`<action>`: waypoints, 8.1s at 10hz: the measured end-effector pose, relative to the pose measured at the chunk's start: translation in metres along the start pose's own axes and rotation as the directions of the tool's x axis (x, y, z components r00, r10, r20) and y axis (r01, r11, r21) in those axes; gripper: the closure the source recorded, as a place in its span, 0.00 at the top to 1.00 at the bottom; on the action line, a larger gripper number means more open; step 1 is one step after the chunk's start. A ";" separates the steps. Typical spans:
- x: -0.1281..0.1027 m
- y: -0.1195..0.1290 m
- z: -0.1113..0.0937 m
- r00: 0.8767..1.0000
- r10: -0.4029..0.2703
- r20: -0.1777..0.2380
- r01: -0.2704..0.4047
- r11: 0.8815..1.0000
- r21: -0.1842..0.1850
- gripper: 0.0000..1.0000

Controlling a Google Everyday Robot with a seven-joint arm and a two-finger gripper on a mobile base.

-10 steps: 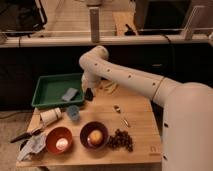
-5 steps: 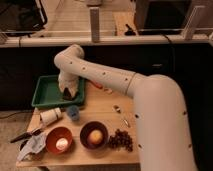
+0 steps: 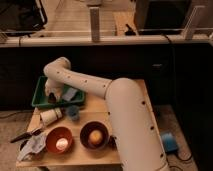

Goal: Place eraser in tray

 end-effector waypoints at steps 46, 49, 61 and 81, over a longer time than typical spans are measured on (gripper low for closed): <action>-0.029 0.051 -0.083 0.990 0.133 -0.053 -0.127 0.986 0.105 0.80; -0.029 0.051 -0.083 0.990 0.133 -0.053 -0.126 0.986 0.105 0.80; -0.029 0.051 -0.083 0.990 0.133 -0.053 -0.127 0.986 0.105 0.80; -0.029 0.051 -0.083 0.990 0.133 -0.053 -0.127 0.986 0.105 0.80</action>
